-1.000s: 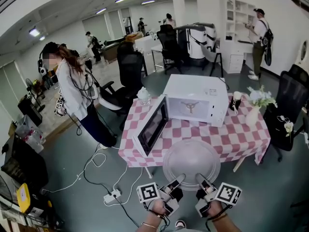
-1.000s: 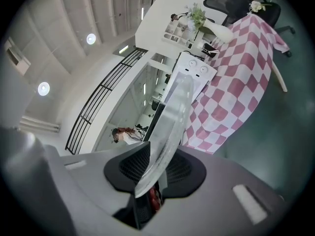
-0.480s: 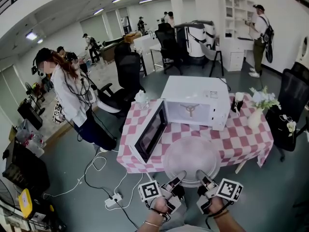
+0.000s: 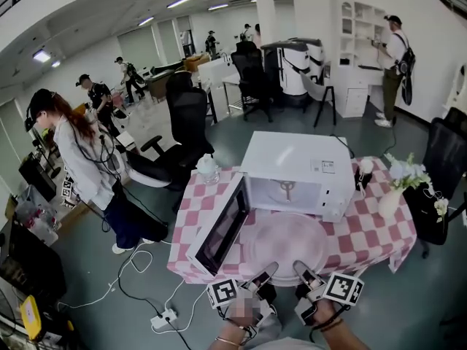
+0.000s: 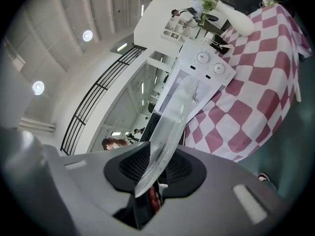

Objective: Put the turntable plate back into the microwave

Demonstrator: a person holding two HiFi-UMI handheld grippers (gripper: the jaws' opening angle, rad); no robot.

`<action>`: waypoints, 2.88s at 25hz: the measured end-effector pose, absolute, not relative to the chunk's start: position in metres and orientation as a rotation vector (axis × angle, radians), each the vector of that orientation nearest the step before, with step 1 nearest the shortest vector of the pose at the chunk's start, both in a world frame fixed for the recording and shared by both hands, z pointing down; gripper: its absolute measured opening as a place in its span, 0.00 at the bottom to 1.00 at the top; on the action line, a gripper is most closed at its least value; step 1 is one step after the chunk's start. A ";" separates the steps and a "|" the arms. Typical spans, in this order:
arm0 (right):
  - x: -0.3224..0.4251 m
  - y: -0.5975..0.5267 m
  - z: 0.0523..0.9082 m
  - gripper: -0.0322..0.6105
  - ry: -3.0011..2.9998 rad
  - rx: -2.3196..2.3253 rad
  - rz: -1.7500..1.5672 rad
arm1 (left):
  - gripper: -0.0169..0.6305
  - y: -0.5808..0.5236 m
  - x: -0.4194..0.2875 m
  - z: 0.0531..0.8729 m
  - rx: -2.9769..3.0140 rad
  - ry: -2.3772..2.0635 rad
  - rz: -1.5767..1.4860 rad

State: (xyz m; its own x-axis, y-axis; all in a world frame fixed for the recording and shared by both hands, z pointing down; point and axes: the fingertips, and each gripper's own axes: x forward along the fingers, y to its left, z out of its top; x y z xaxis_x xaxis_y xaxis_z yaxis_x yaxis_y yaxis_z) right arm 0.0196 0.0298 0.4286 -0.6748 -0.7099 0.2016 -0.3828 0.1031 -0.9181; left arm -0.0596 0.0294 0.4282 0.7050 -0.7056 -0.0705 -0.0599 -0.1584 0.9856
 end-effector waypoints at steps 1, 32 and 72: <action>0.018 0.019 0.428 0.17 2.097 -1.075 -1.595 | 0.12 0.020 -0.061 0.429 1.650 -0.636 -0.633; 0.023 -0.135 0.481 0.17 2.109 -1.045 -1.739 | 0.10 -0.127 -0.057 0.482 1.509 -0.699 -0.666; 0.026 -0.162 0.518 0.28 2.313 -0.773 -1.668 | 0.08 -0.153 -0.056 0.529 1.486 -0.706 -0.854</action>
